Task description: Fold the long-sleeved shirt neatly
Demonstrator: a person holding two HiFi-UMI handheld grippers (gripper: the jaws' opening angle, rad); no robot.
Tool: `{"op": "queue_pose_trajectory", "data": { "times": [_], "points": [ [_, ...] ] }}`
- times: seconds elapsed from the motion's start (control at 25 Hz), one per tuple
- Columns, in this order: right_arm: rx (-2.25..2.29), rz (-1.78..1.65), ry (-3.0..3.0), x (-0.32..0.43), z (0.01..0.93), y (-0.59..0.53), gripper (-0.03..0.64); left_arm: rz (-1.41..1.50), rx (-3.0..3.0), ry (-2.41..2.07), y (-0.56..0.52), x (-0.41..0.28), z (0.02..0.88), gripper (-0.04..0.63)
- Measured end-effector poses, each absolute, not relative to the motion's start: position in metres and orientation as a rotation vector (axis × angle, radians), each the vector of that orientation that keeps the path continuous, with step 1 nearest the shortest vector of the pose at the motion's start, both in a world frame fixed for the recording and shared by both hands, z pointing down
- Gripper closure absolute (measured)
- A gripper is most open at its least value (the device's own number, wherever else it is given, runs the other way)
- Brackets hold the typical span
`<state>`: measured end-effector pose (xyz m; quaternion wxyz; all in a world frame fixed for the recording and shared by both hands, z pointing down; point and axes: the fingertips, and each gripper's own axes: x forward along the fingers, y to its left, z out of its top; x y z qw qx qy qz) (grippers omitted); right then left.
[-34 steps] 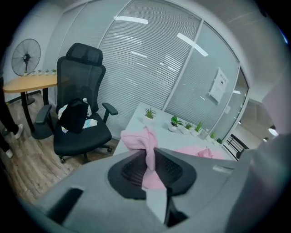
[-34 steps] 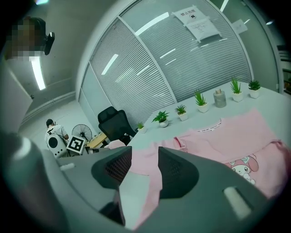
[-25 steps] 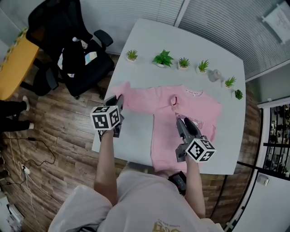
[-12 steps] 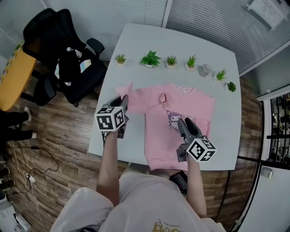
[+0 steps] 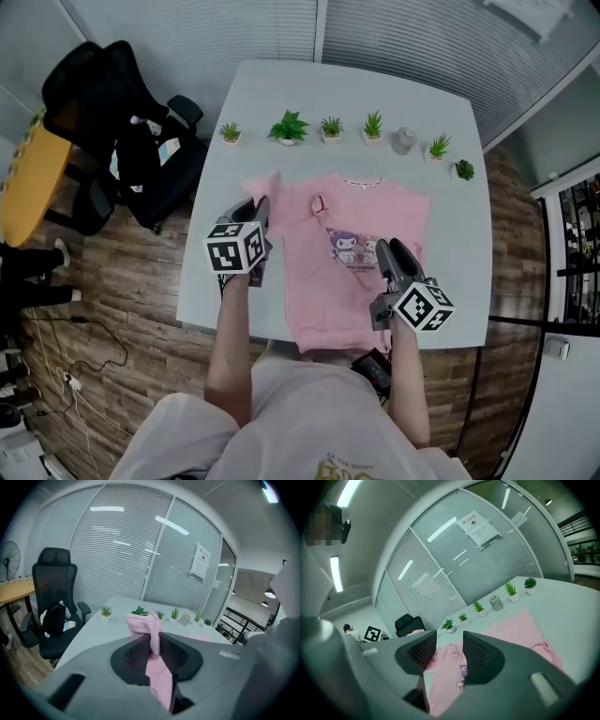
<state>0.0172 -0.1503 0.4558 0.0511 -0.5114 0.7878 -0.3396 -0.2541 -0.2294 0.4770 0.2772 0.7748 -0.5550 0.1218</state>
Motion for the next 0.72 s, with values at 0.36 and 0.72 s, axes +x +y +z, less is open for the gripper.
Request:
{"op": "queue_pose_trajectory", "data": {
  "times": [0.36, 0.72],
  "points": [
    [-1.56, -1.022, 2.371, 0.057, 0.452, -0.152, 0.436, 0.363, 2.121, -1.477, -0.232, -0.201, 0.468, 0.546],
    [-1.55, -1.03, 2.365, 0.084, 0.455, -0.154, 0.437, 0.351, 2.12, -1.511, -0.244, -0.166, 0.459, 0.55]
  ]
}}
